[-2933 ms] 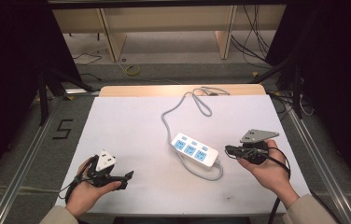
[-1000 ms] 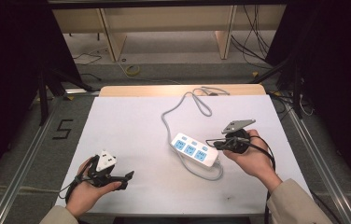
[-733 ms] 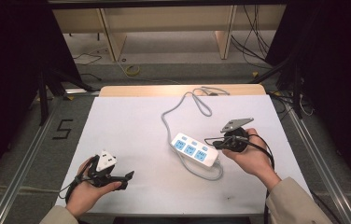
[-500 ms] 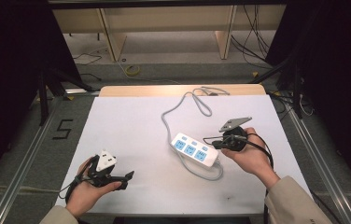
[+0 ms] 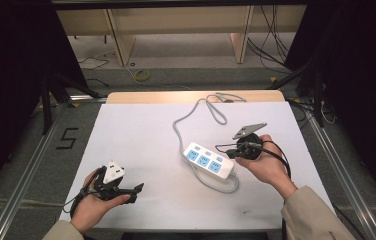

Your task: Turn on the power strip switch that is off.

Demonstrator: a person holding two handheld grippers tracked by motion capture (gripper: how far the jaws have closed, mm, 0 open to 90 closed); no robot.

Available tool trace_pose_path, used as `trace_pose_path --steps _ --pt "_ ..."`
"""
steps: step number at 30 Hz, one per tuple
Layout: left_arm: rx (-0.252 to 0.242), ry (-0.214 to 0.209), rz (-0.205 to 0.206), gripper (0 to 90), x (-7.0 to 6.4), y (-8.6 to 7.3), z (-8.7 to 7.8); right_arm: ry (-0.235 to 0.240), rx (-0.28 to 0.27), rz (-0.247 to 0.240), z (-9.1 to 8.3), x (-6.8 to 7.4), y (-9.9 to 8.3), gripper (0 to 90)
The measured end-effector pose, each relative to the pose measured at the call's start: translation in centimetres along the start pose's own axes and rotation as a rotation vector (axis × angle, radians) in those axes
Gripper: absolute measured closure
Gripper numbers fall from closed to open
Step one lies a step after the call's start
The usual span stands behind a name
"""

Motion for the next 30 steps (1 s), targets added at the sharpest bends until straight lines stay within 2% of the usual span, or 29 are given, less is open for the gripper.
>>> trace_pose_path --steps 30 --pt "-0.001 -0.001 0.003 14.5 0.0 0.0 0.0 0.003 0.057 -0.008 1.7 -0.4 0.6 90.0"
Point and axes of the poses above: each handheld gripper's, and its own axes: z roughly forward along the jaws, y roughly out of its top, x roughly to its left, the point moved 2 cm from there along z, roughly forward along the jaws, and after that the axes turned 13 degrees about -x, right-handed, at the moved point
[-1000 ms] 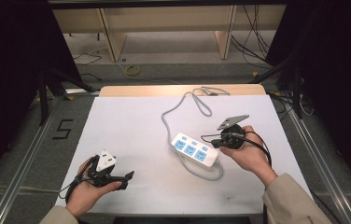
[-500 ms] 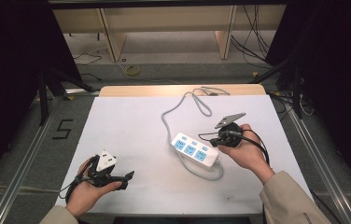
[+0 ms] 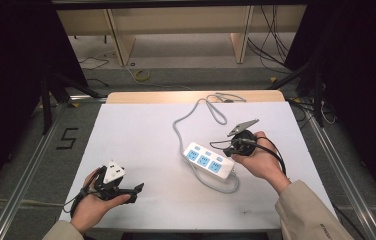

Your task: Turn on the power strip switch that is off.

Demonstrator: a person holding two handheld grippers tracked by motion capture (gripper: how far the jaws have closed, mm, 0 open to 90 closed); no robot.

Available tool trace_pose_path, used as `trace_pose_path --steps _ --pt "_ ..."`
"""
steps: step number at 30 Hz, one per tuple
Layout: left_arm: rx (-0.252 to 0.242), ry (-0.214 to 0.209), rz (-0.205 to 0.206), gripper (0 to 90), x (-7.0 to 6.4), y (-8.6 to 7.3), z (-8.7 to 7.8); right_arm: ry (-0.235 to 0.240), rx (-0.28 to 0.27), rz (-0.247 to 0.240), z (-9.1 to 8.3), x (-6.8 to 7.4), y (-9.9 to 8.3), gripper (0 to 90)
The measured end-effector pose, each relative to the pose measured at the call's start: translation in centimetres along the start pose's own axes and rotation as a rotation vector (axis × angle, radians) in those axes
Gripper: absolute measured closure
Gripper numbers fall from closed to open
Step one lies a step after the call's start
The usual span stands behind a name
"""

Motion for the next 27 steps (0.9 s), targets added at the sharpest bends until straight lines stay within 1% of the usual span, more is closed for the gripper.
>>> trace_pose_path --steps 15,23,27 --pt "0.000 -0.001 0.001 14.5 0.0 0.0 0.0 0.008 0.025 0.004 0.9 -0.2 0.2 90.0" --pt "0.000 -0.001 0.001 14.5 0.0 0.0 0.0 0.010 0.036 -0.007 1.3 -0.2 0.4 90.0" --pt "0.000 -0.001 0.003 14.5 0.0 0.0 0.0 0.012 0.043 0.000 1.5 -0.1 0.5 90.0"
Point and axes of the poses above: each handheld gripper's, and its own axes: z roughly forward along the jaws, y roughly out of its top, x roughly to its left, the point moved 2 cm from there along z, roughly forward along the jaws, and after that the axes turned 13 degrees about -x, right-handed, at the moved point
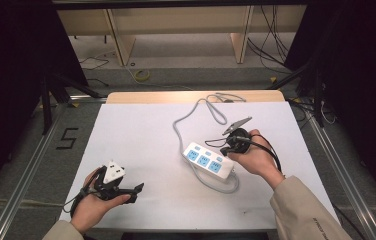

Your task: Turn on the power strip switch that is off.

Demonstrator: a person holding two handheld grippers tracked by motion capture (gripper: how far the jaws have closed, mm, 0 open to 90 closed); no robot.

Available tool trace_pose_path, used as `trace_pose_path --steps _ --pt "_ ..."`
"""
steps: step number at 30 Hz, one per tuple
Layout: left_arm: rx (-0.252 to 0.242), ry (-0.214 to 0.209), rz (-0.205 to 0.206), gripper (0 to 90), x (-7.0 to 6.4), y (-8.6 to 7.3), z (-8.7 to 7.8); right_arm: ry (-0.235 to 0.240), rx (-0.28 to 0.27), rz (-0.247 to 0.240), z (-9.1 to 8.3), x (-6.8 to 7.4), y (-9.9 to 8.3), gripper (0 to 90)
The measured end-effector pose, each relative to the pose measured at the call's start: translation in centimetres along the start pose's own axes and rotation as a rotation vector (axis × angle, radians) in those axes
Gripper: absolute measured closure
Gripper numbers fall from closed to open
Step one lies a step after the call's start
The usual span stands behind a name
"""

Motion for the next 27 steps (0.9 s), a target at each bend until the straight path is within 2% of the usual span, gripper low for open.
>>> trace_pose_path --steps 27 --pt "-0.002 0.000 0.000 14.5 0.00 0.02 -0.01 0.008 0.047 -0.003 1.04 -0.01 0.58 90.0"
Point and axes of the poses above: each handheld gripper's, and its own axes: z roughly forward along the jaws, y roughly out of its top, x roughly to its left, the point moved 2 cm from there along z, roughly forward along the jaws, and after that the axes turned 13 degrees about -x, right-handed, at the moved point
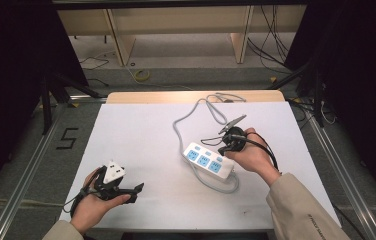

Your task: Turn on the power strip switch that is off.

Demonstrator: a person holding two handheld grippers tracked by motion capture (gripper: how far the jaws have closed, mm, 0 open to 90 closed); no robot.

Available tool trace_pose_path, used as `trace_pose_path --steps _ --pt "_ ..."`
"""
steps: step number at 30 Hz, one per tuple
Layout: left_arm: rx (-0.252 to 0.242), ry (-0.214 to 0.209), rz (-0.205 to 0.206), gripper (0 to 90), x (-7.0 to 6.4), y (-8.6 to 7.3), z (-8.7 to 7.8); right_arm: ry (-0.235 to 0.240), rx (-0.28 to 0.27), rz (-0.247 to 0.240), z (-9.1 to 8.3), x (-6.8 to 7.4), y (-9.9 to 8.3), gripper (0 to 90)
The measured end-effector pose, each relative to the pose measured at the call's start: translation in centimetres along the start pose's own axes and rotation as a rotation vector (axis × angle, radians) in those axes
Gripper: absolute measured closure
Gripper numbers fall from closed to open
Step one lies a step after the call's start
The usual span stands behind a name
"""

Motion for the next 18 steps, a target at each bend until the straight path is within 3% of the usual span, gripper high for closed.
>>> trace_pose_path --steps 18 --pt "0.000 -0.001 0.001 14.5 0.00 0.00 0.01 0.004 0.039 -0.003 0.95 -0.04 0.04 90.0"
Point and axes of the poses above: each handheld gripper's, and its own axes: z roughly forward along the jaws, y roughly out of its top, x roughly to its left, the point moved 2 cm from there along z, roughly forward along the jaws, and after that the axes turned 13 degrees about -x, right-handed, at the moved point
